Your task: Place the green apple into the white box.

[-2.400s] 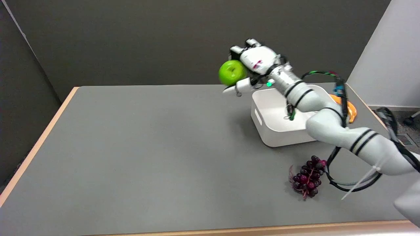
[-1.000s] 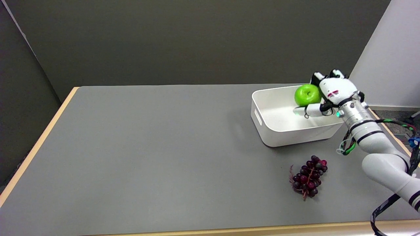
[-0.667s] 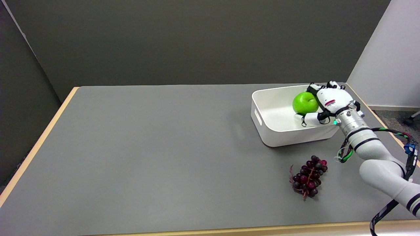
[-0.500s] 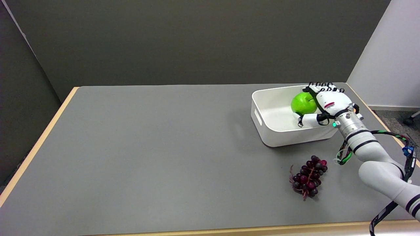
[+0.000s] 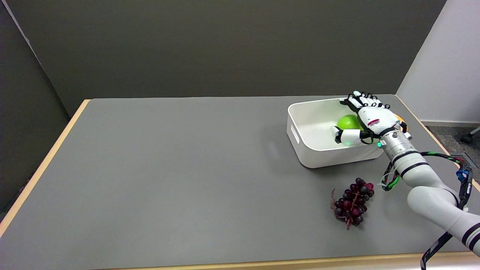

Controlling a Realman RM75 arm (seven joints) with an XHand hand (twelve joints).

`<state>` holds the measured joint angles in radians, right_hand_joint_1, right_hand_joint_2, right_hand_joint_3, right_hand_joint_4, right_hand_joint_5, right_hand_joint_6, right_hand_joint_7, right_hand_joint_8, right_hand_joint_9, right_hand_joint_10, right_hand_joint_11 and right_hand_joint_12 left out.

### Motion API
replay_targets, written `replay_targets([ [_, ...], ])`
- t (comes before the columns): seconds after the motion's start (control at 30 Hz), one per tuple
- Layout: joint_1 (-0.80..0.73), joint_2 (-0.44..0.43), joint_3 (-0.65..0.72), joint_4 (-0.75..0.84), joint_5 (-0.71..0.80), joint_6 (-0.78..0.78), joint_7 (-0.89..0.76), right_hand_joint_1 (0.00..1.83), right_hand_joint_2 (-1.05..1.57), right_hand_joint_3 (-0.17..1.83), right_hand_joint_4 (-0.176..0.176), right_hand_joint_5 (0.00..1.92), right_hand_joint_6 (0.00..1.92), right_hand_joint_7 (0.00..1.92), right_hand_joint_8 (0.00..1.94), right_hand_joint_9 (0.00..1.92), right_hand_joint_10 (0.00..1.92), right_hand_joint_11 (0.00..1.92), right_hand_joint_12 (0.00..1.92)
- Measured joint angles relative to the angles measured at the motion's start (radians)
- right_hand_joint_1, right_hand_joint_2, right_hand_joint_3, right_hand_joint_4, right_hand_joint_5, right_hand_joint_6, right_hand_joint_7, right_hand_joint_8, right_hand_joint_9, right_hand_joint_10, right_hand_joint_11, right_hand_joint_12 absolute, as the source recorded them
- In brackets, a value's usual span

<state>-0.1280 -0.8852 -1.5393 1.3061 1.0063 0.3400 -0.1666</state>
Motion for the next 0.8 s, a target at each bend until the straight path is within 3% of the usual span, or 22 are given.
replay_targets([
  [0.23, -0.004, 0.009, -0.01, 0.033, 0.001, 0.03, 0.052, 0.28, 0.53, 0.9, 0.116, 0.02, 0.17, 0.0, 0.0, 0.0, 0.0, 0.0, 0.51],
  [0.5, -0.029, 0.028, -0.021, 0.104, -0.002, 0.108, 0.094, 0.28, 0.53, 0.88, 0.081, 0.0, 0.0, 0.0, 0.0, 0.0, 0.0, 0.0, 0.02],
  [0.6, -0.051, 0.036, -0.022, 0.138, -0.004, 0.157, 0.109, 0.28, 0.58, 0.75, 0.075, 0.0, 0.0, 0.0, 0.0, 0.0, 0.0, 0.0, 0.0],
  [0.8, -0.116, 0.05, -0.021, 0.198, -0.009, 0.279, 0.139, 0.25, 0.59, 0.79, 0.068, 0.0, 0.0, 0.0, 0.0, 0.0, 0.0, 0.0, 0.0],
])
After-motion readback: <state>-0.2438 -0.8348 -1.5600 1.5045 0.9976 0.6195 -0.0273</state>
